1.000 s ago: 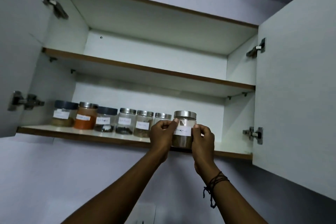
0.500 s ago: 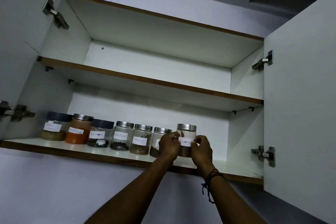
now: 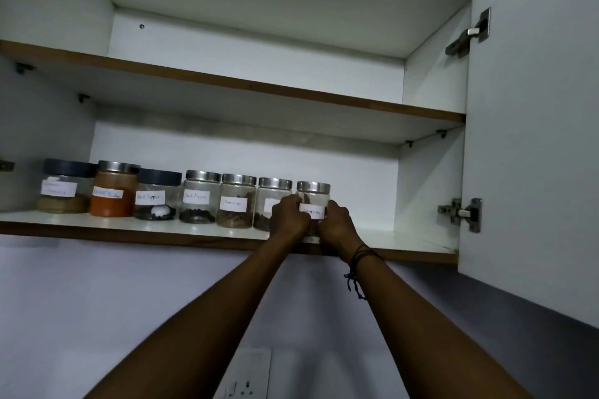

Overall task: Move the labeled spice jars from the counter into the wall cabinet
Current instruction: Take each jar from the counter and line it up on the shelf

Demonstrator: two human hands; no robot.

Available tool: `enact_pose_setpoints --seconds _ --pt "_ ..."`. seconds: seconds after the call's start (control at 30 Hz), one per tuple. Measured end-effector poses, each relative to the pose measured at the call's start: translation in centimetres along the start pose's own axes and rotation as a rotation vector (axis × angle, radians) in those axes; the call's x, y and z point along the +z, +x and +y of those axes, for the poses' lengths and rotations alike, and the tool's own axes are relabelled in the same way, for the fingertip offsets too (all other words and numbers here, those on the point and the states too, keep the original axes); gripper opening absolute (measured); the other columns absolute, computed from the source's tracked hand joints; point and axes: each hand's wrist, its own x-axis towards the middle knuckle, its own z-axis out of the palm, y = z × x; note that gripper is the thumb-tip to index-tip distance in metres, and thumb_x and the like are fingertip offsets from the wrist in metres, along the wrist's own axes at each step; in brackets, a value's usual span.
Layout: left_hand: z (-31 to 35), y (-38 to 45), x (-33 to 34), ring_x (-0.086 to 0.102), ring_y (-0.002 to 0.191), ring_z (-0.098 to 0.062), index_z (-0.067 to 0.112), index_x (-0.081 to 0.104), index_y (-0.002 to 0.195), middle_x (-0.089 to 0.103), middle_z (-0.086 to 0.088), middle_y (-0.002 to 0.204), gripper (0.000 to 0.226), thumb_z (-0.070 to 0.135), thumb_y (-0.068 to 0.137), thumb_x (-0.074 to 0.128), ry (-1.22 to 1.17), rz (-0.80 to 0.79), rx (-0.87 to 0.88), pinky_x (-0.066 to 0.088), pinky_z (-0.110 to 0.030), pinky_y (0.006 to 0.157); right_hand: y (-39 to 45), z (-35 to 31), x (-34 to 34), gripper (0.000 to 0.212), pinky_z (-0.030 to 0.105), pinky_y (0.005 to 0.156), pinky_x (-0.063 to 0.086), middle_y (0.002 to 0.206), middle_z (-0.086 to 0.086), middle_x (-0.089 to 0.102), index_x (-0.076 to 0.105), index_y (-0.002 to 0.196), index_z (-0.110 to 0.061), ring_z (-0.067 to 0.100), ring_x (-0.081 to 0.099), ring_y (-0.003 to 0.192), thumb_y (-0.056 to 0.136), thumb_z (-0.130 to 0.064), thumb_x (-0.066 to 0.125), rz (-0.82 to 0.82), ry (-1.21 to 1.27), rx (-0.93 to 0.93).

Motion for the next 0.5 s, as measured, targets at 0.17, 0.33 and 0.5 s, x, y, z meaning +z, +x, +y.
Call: enact_pose_setpoints --seconds 0.17,0.33,0.5 --pt "0.2 -1.6 0.1 0.064 0.091 -0.034 0.003 0.06 0.084 0.069 -0.019 0.095 0.009 0.01 0.085 0.055 0.053 0.012 0.115 0.046 -0.034 0.072 -1.0 0.3 -0.7 0.02 0.025 0.065 0.044 0.108 0.015 0.059 0.056 0.104 -0.001 0.033 0.06 0.098 0.088 -0.011 0.061 0.056 0.026 -0.016" --pt "0.6 -4.4 0.8 0.063 0.08 -0.026 0.0 0.061 0.076 0.066 -0.011 0.079 0.023 0.016 0.092 0.055 -0.048 0.025 0.187 0.045 -0.033 0.067 -4.2 1.5 -2.0 0.035 0.035 0.082 0.049 0.117 0.018 0.062 0.058 0.119 0.006 0.033 0.059 0.108 0.091 -0.015 0.058 0.156 -0.004 -0.042" --pt "1.0 -8.7 2.1 0.066 0.085 -0.02 0.005 0.073 0.095 0.073 -0.008 0.09 0.023 0.02 0.094 0.056 -0.212 0.007 0.229 0.052 -0.034 0.078 -8.8 2.8 -3.1 0.01 0.035 0.062 0.036 0.079 0.009 0.049 0.056 0.08 -0.007 0.019 0.042 0.069 0.087 -0.014 0.053 0.184 0.054 -0.068"
